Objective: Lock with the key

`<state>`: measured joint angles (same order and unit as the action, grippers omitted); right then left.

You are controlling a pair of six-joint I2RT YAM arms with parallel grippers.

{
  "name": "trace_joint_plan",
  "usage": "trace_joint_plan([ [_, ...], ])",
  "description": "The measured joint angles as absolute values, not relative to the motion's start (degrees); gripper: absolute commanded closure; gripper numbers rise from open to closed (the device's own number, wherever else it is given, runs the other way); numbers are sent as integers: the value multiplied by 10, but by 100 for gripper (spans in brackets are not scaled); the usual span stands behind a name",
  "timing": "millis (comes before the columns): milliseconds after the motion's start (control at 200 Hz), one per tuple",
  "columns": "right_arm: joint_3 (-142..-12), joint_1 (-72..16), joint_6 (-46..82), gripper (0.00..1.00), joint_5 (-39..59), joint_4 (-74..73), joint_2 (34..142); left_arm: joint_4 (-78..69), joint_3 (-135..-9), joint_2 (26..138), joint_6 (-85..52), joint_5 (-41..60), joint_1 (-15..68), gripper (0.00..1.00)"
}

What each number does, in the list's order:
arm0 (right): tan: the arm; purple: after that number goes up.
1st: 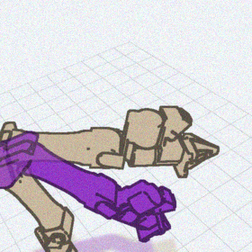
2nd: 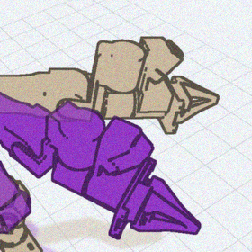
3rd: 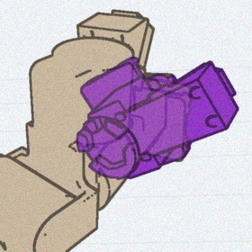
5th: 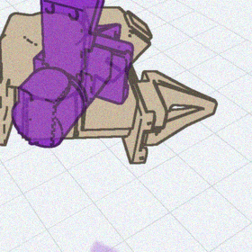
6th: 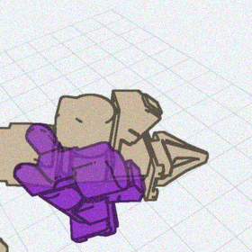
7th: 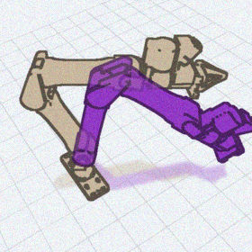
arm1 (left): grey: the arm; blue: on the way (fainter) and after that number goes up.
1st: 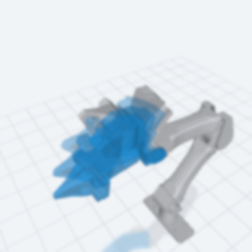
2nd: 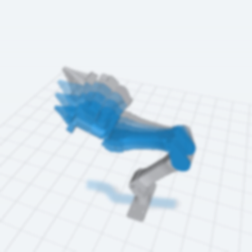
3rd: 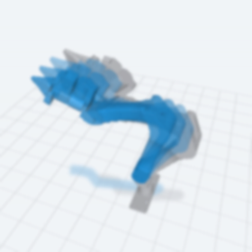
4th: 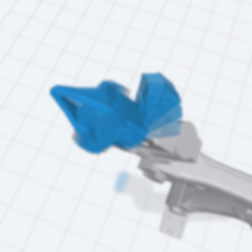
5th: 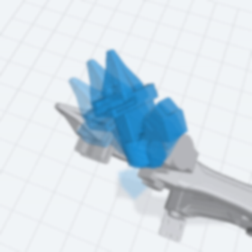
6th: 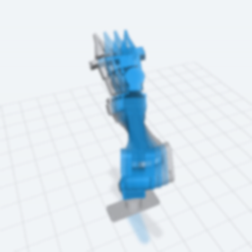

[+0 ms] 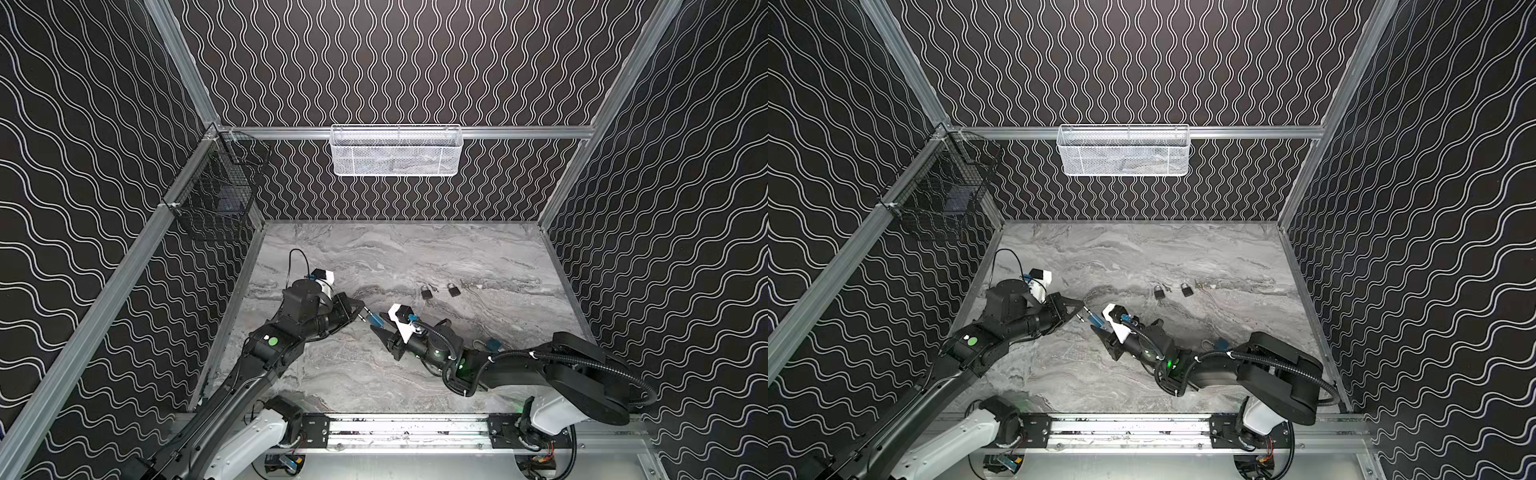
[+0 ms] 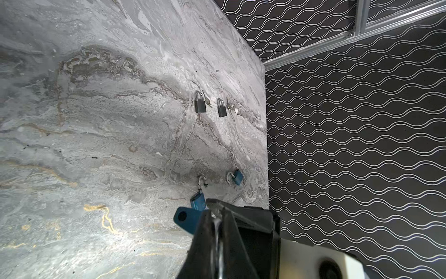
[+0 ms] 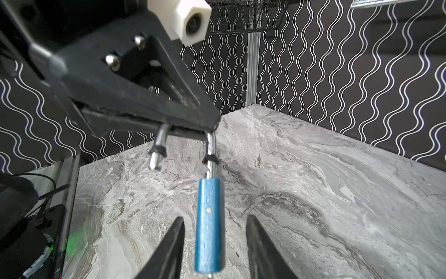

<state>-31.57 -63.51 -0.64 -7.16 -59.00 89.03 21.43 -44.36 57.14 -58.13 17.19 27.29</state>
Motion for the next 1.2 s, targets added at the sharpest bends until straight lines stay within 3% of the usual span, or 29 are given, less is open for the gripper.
trace_joint_plan([
  [345,-317,-629,5,62,-54,-590,901,213,-442,572,-583,174,273,100],
  [521,-317,-629,6,69,-53,-590,902,212,-442,570,-583,174,273,100],
  [806,-318,-622,12,88,-33,-590,903,209,-442,569,-583,174,273,100],
  [1076,-305,-570,87,99,71,-577,858,131,-408,557,-583,199,273,100],
  [1201,-315,-540,143,100,131,-542,832,85,-394,553,-573,207,273,100],
])
